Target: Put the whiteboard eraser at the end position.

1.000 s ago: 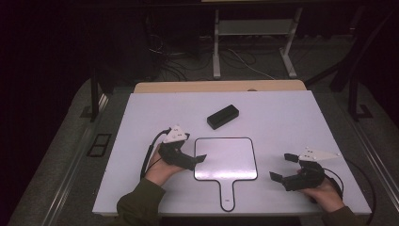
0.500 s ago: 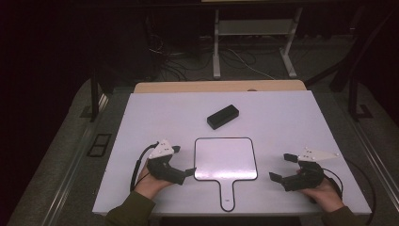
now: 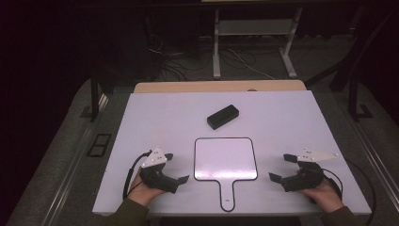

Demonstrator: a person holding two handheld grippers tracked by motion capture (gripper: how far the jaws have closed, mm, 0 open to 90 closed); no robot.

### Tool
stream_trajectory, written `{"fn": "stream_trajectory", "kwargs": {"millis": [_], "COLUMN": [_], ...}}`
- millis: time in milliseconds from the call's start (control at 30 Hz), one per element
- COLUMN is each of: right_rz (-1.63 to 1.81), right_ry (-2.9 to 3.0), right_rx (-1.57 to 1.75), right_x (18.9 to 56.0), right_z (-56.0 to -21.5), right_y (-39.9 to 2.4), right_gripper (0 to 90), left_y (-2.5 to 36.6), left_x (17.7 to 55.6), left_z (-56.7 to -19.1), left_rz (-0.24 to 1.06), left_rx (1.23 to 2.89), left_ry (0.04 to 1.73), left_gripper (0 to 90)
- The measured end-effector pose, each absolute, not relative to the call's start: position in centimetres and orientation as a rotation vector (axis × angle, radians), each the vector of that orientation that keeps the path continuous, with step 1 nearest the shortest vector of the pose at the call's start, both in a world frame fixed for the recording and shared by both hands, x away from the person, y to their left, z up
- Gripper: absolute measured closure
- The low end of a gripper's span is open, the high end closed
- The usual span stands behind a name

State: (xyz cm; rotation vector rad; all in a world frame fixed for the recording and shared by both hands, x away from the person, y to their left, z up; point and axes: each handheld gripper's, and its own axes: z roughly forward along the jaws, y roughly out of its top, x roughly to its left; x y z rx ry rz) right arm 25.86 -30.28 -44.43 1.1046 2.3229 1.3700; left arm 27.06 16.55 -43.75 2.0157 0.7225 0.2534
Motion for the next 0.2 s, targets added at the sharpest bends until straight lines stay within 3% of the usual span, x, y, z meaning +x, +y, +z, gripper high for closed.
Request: {"fn": "stream_trajectory", "kwargs": {"millis": [200], "right_rz": [1.364], "right_ry": [2.327], "right_rx": [1.095], "right_x": [25.84], "right_z": [-44.46], "right_y": [-30.16], "right_gripper": [0.0], "left_y": [16.37], "left_x": [27.10], "left_z": [-43.88], "left_rz": [0.244], "left_rx": [2.021], "left_ry": [0.725], "left_gripper": [0.0]}}
